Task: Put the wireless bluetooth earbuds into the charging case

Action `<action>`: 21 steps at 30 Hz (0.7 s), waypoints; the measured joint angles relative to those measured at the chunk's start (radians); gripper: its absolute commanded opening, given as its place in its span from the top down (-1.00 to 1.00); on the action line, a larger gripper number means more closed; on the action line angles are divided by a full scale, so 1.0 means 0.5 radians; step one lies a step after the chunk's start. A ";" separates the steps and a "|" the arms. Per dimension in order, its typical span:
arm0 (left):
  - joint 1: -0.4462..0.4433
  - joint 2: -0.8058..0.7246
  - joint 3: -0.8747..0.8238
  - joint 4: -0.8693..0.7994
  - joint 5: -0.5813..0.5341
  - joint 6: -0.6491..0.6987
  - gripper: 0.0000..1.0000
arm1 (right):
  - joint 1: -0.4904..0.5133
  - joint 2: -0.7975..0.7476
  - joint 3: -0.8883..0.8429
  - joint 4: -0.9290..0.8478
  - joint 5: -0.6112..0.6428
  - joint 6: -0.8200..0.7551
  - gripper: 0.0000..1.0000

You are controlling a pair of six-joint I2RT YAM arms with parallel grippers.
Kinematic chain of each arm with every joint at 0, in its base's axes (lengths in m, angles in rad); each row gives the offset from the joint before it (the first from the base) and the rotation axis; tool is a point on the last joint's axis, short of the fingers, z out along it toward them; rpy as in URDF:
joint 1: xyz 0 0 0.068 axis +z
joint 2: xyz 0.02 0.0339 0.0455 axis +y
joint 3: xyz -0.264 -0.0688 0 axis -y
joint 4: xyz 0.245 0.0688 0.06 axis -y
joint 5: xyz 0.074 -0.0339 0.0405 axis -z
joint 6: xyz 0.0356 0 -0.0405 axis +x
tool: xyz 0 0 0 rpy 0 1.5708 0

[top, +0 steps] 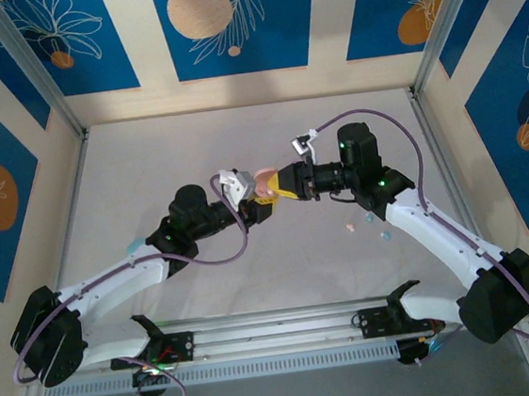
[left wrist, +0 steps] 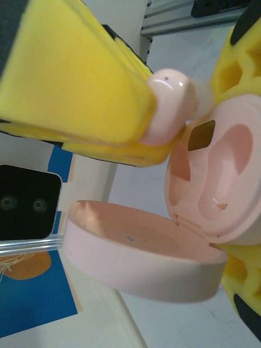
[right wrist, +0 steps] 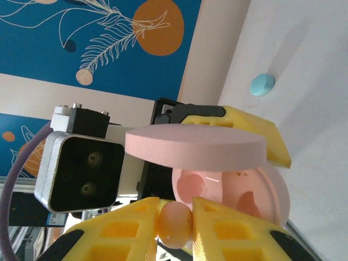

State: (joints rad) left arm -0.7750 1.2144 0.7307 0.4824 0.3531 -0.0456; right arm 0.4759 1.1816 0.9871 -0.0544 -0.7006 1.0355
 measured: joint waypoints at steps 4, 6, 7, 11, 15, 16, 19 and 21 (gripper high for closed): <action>0.000 0.002 -0.002 0.009 0.008 -0.001 0.47 | 0.025 0.000 0.000 0.030 0.050 0.000 0.55; 0.000 0.003 -0.002 0.010 0.011 -0.001 0.47 | 0.034 0.000 0.001 0.048 0.072 0.000 0.55; 0.000 0.005 -0.002 0.012 0.011 -0.001 0.47 | 0.040 0.000 0.002 0.053 0.081 0.001 0.55; -0.004 0.028 -0.002 0.020 0.026 -0.001 0.46 | 0.056 0.001 0.020 0.064 0.114 0.000 0.55; -0.005 0.037 -0.002 0.023 0.025 -0.008 0.46 | 0.082 0.008 0.054 0.064 0.145 -0.008 0.55; -0.005 0.037 -0.002 0.023 0.025 -0.009 0.45 | 0.087 0.012 0.062 0.065 0.146 -0.014 0.54; -0.005 0.037 -0.002 0.027 0.025 -0.022 0.45 | 0.101 0.021 0.070 0.045 0.169 -0.031 0.55; -0.006 0.037 -0.002 0.056 0.024 -0.045 0.45 | 0.110 0.029 0.078 0.005 0.200 -0.054 0.54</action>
State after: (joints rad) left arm -0.7780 1.2331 0.7300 0.5106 0.3653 -0.0681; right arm 0.5308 1.1961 1.0260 -0.0521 -0.6006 1.0084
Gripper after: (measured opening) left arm 0.363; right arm 0.228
